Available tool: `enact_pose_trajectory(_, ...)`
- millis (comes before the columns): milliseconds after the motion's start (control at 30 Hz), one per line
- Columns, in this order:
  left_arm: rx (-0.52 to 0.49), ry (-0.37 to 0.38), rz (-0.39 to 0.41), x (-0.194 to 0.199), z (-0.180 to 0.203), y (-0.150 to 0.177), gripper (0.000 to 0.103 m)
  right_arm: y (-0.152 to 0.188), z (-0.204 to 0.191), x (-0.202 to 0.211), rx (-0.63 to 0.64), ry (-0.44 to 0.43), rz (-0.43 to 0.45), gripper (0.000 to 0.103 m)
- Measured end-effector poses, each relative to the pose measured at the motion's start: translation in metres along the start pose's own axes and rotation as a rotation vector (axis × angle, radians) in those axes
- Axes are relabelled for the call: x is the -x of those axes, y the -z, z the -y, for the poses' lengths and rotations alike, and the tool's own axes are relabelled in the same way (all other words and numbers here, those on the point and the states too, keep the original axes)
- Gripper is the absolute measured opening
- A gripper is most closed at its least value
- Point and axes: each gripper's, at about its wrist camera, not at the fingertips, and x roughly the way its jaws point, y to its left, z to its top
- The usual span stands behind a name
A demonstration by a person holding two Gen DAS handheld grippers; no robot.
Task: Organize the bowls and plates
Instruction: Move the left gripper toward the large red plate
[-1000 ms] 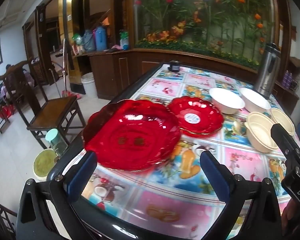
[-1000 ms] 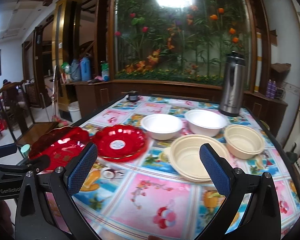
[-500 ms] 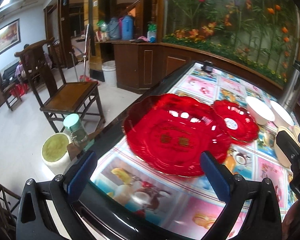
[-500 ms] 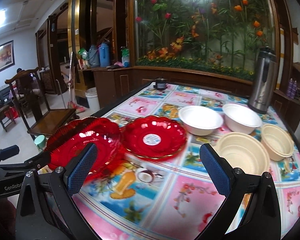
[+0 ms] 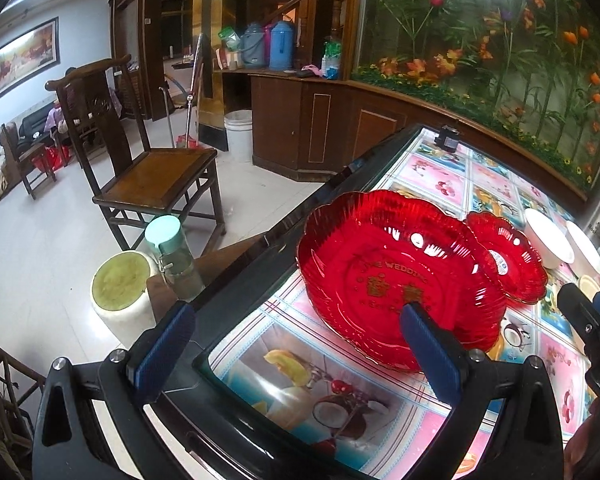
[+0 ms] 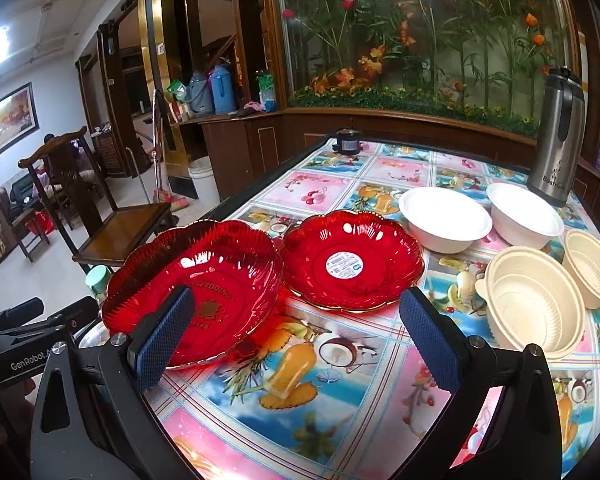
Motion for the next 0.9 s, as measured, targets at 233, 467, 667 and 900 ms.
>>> enact_pose_trajectory(233,0.008,0.003,-0.007,-0.003,-0.002,-0.002,0.102,0.0,0.005,-0.008,-0.055,-0.023,-0.032,0.103)
enact_pose_trajectory(467,0.009,0.008,-0.011,-0.005,-0.003,-0.002,0.102,0.0,0.004,-0.011,-0.059,-0.027,-0.048,0.103)
enact_pose_trajectory(667,0.006,0.005,-0.017,-0.006,-0.004,0.0,0.102,0.0,0.001,-0.013,-0.065,-0.019,-0.061,0.103)
enact_pose_trajectory(900,0.005,0.004,-0.018,-0.007,-0.005,0.0,0.102,0.002,0.007,-0.018,-0.077,-0.012,-0.07,0.103)
